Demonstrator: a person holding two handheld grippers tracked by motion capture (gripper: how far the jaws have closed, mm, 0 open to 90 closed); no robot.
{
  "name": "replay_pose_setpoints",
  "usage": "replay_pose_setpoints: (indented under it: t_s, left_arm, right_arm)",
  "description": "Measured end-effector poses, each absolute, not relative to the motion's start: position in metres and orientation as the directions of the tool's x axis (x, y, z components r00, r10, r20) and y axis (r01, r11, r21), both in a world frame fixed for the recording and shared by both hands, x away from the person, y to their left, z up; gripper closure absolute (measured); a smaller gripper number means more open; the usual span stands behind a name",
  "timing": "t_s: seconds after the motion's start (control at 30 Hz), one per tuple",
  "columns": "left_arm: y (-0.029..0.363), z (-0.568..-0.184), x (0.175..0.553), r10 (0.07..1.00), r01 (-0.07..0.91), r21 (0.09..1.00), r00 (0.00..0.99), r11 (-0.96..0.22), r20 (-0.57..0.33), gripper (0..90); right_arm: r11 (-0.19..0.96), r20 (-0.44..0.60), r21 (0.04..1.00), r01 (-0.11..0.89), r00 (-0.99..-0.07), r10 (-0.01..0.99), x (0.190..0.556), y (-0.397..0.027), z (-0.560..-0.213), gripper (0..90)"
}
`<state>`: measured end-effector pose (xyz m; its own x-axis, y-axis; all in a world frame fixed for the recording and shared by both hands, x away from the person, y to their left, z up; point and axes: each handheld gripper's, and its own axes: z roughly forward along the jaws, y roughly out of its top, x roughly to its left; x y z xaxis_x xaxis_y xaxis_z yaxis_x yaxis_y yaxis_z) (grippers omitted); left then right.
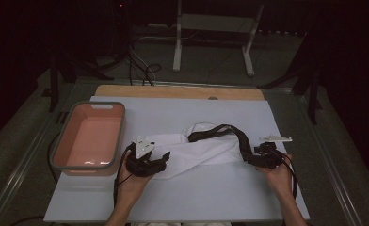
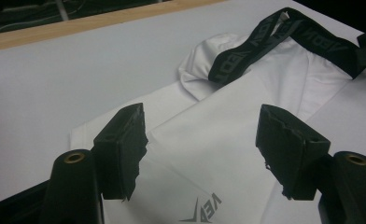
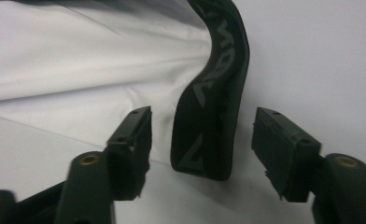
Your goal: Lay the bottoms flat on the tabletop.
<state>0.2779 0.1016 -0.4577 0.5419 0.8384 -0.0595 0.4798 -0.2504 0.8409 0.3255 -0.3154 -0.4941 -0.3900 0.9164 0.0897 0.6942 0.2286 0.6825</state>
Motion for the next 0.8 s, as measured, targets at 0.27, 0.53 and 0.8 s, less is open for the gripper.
replay_pose_setpoints:
  t_s: [0.27,0.53,0.8]
  left_arm:
    - [0.101,-0.458,0.278,0.834,0.475,0.843,0.549,-0.253,-0.059,36.3]
    - [0.104,-0.455,0.277,0.837,0.466,0.849,0.544,-0.247,-0.056,38.7]
    - [0.106,-0.455,0.276,0.837,0.465,0.850,0.545,-0.248,-0.054,39.2]
  right_arm:
    - [0.280,0.053,0.641,0.715,-0.405,0.913,0.326,-0.310,-0.504,69.1]
    - [0.304,-0.057,0.691,0.656,-0.371,0.927,0.327,-0.312,-0.485,86.7]
    - [0.302,-0.138,0.691,0.657,-0.291,0.947,0.343,-0.329,-0.479,86.4]
